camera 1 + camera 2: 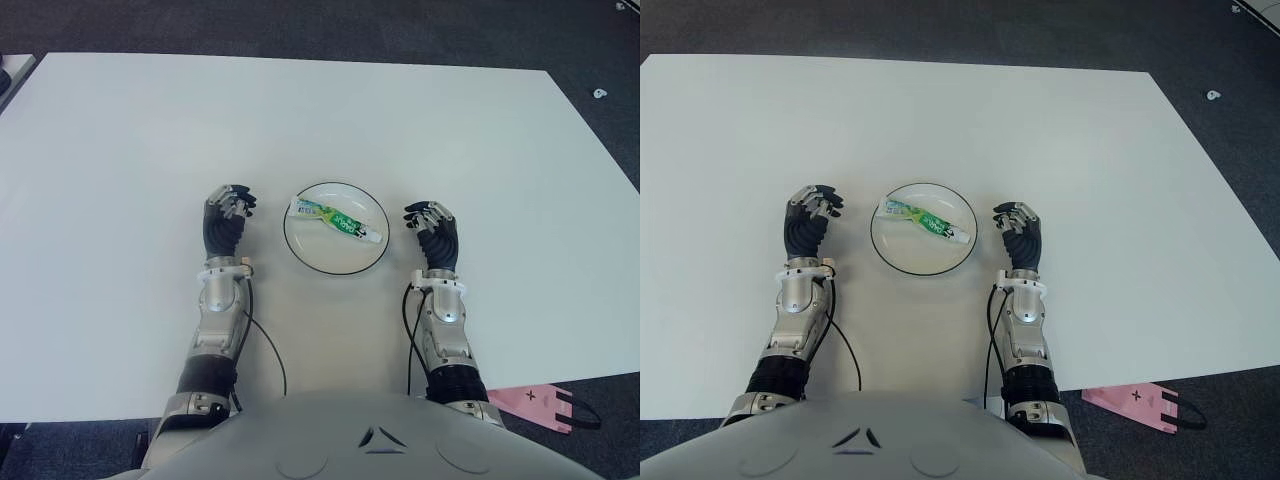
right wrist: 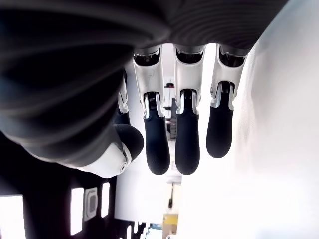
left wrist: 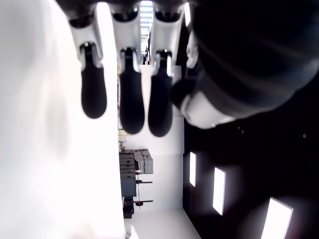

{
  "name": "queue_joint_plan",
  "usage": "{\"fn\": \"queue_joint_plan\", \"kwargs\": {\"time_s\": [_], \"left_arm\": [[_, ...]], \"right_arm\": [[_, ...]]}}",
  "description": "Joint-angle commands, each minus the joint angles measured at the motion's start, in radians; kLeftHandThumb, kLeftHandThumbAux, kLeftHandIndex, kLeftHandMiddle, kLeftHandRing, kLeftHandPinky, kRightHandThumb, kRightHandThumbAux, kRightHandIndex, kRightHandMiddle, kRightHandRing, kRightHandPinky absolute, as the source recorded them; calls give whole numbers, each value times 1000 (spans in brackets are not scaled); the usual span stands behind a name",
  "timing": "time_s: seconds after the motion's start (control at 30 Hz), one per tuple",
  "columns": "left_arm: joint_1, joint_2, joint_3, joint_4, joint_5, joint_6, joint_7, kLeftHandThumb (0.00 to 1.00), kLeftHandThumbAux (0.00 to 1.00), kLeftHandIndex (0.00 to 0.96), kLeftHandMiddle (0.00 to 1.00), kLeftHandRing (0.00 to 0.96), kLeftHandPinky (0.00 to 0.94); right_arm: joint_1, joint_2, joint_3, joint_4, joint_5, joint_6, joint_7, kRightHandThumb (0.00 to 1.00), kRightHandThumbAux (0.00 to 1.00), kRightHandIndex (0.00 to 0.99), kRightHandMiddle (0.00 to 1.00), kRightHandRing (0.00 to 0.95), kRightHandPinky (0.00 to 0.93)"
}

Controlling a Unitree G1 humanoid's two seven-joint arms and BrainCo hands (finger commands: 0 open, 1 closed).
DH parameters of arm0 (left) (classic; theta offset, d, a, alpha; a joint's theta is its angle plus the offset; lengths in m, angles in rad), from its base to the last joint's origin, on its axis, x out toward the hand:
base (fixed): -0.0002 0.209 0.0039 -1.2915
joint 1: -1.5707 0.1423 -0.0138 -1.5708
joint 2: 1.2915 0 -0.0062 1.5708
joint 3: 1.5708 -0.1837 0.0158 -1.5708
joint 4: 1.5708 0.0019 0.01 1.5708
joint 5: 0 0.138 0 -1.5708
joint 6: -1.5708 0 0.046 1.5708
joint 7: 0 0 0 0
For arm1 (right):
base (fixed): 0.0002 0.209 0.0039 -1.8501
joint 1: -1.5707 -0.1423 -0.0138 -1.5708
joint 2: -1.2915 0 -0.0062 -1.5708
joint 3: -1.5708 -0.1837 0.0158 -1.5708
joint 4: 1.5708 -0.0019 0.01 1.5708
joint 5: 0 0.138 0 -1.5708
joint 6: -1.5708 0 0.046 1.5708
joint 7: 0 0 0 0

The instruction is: Put the toothpaste on the table into the plate.

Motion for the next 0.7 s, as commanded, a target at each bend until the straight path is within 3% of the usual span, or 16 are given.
{"fn": "queue_joint_plan", "kwargs": {"time_s": [0.03, 0.3, 0.7], "left_arm": [[97, -7, -17, 45, 1, 102, -27, 709, 719, 432, 516, 521, 533], [118, 11, -36, 6, -21, 128, -96, 703, 722, 430, 525, 526, 525], [126, 7, -33, -7, -13, 133, -96, 704, 722, 430, 528, 524, 522]], "right_arm": [[57, 5, 3, 49, -3, 57, 0, 707, 734, 422, 466, 464, 459], [59, -2, 6, 46, -7, 58, 0, 710, 733, 422, 457, 456, 461], [65, -9, 11, 24, -16, 96, 3, 709, 733, 423, 455, 455, 455]]}}
